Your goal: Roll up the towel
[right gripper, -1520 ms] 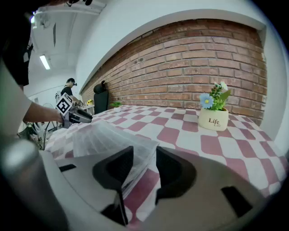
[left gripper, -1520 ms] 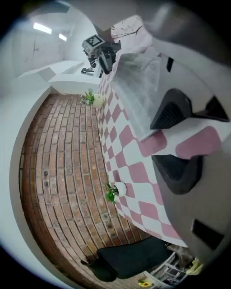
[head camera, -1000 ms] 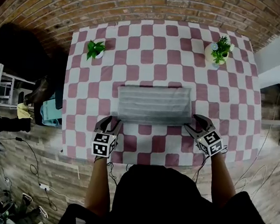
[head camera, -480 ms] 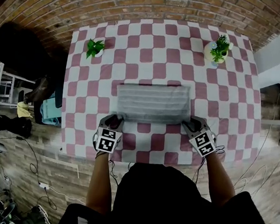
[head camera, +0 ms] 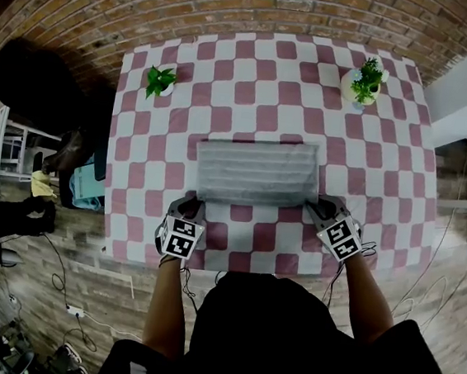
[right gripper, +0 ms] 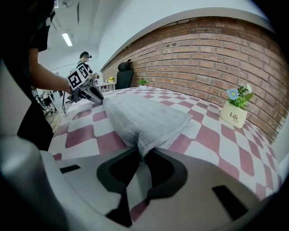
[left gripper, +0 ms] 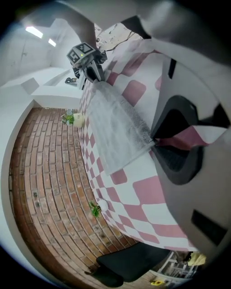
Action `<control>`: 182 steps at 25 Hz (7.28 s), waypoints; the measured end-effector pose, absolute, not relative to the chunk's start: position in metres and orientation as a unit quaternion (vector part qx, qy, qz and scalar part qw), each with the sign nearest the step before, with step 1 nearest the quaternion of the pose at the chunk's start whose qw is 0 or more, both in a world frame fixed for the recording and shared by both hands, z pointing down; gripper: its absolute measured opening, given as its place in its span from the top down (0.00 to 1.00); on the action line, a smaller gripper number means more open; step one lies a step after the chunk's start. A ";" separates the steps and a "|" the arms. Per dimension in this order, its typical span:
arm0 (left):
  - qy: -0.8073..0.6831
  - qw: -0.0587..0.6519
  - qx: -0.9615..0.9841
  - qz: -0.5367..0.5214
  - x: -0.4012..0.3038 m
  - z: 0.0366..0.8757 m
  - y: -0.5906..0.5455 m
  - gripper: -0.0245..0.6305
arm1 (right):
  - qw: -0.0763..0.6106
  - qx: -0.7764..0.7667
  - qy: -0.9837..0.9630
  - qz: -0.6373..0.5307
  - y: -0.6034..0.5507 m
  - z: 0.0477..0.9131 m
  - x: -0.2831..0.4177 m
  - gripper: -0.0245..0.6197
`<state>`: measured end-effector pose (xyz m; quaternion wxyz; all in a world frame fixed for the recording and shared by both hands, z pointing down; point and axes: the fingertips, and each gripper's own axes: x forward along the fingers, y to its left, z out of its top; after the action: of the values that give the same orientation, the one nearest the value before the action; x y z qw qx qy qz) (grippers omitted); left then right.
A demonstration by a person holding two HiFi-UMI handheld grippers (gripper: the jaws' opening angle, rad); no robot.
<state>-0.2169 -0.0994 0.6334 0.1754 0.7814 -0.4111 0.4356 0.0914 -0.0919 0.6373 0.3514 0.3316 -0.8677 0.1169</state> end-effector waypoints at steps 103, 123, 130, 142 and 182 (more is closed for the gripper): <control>-0.164 0.026 0.859 0.483 0.017 0.635 -0.028 0.86 | 0.359 0.029 -0.932 -0.034 -0.044 0.634 0.128 0.80; -0.165 0.190 0.887 0.387 0.027 0.614 0.063 0.86 | 0.329 -0.071 -0.937 0.093 0.059 0.615 0.140 0.86; -0.223 0.192 0.890 0.348 0.016 0.600 0.020 0.85 | 0.261 0.010 -0.958 0.121 0.016 0.593 0.134 0.85; -0.333 0.193 0.853 0.353 0.003 0.612 -0.039 0.84 | 0.267 0.206 -0.938 -0.075 -0.038 0.554 0.147 0.76; -0.122 -0.104 0.818 0.552 0.018 0.634 -0.010 0.63 | 0.428 0.008 -0.870 -0.247 -0.027 0.635 0.119 0.61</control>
<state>0.0178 -0.0095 0.6337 -0.1037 0.8184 -0.1220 0.5520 0.1193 -0.0267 0.6346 0.4275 0.0079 -0.8695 -0.2471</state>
